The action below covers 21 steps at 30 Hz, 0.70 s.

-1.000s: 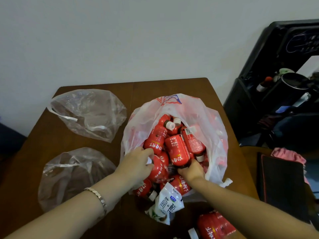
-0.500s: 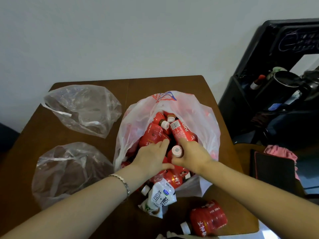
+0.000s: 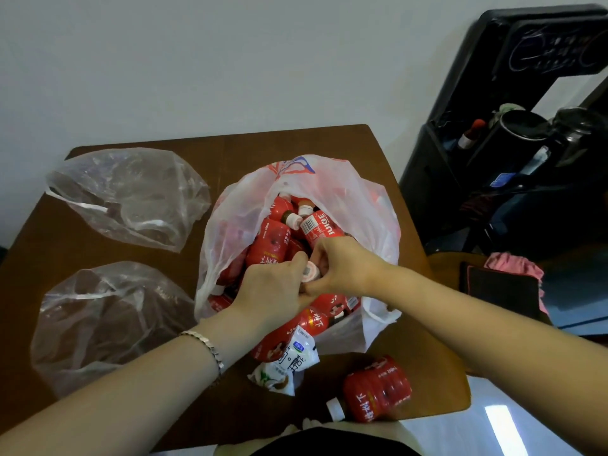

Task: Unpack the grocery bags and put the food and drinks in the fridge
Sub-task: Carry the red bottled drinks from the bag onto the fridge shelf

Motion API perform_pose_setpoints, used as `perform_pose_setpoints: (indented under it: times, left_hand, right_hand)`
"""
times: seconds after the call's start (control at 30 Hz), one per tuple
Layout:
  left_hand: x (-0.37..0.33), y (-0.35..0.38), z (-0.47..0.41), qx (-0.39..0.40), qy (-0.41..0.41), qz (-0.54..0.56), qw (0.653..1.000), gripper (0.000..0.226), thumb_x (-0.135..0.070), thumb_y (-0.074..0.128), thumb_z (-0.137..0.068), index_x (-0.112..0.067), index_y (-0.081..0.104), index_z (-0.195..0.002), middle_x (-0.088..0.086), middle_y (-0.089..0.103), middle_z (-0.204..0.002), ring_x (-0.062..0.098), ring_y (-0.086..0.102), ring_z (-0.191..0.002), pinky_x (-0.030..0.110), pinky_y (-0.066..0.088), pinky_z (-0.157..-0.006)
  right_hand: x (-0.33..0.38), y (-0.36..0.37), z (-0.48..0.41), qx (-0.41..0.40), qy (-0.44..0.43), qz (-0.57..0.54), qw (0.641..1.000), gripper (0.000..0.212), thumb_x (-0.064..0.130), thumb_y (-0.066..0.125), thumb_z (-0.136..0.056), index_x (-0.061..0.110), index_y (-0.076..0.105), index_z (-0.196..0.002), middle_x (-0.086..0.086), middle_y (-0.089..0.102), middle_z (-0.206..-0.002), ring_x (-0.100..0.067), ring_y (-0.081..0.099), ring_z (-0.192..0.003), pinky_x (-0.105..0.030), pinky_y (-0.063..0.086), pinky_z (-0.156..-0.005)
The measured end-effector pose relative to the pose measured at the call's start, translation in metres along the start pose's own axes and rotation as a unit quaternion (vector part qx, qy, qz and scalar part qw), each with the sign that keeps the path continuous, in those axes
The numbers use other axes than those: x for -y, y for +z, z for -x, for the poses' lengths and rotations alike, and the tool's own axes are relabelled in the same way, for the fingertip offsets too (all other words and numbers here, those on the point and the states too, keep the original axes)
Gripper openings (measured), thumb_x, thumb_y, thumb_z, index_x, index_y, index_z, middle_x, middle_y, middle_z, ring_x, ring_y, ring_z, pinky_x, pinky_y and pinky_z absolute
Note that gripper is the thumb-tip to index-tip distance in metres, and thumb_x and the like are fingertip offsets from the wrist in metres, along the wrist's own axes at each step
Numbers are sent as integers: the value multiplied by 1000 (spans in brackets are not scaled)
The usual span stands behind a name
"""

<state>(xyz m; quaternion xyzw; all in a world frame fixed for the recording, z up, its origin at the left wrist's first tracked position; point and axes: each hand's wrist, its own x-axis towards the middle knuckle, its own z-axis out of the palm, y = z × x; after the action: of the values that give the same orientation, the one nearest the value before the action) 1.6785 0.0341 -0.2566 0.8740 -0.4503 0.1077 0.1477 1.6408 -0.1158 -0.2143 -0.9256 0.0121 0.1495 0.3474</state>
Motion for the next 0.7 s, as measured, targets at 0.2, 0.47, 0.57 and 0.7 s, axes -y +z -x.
perform_pose_setpoints:
  times: [0.2, 0.47, 0.57, 0.7]
  left_hand:
    - [-5, -15, 1, 98, -155, 6, 983, 40, -55, 54, -86, -16, 49, -91, -2, 60, -71, 24, 64, -71, 26, 35, -58]
    - [-3, -21, 14, 120, -182, 10, 976, 39, -60, 51, -83, -22, 41, -86, -12, 37, -59, 15, 47, -65, 26, 32, -61]
    - [-7, -22, 22, 109, -169, 25, 979, 37, -57, 55, -83, -24, 40, -84, -13, 34, -56, 14, 46, -60, 26, 32, -56]
    - [-7, -21, 31, 113, -159, 32, 980, 36, -56, 57, -82, -22, 44, -82, -13, 35, -55, 11, 45, -56, 24, 28, -51]
  right_hand:
    - [-24, 5, 24, 29, -64, -38, 997, 25, 19, 73, -79, 14, 54, -94, 4, 57, -74, -8, 54, -64, -20, 47, -63]
    - [-58, 88, 41, 402, -76, 265, 873, 54, 36, 66, -85, 11, 51, -130, -10, 54, -129, -27, 52, -117, -32, 42, -93]
    - [-61, 120, 33, 456, -102, 317, 825, 61, 36, 68, -83, 14, 47, -136, -9, 52, -132, -28, 49, -120, -37, 43, -96]
    - [-56, 152, 27, 480, -113, 383, 781, 54, 27, 66, -86, 9, 48, -134, -11, 53, -130, -27, 50, -119, -33, 42, -88]
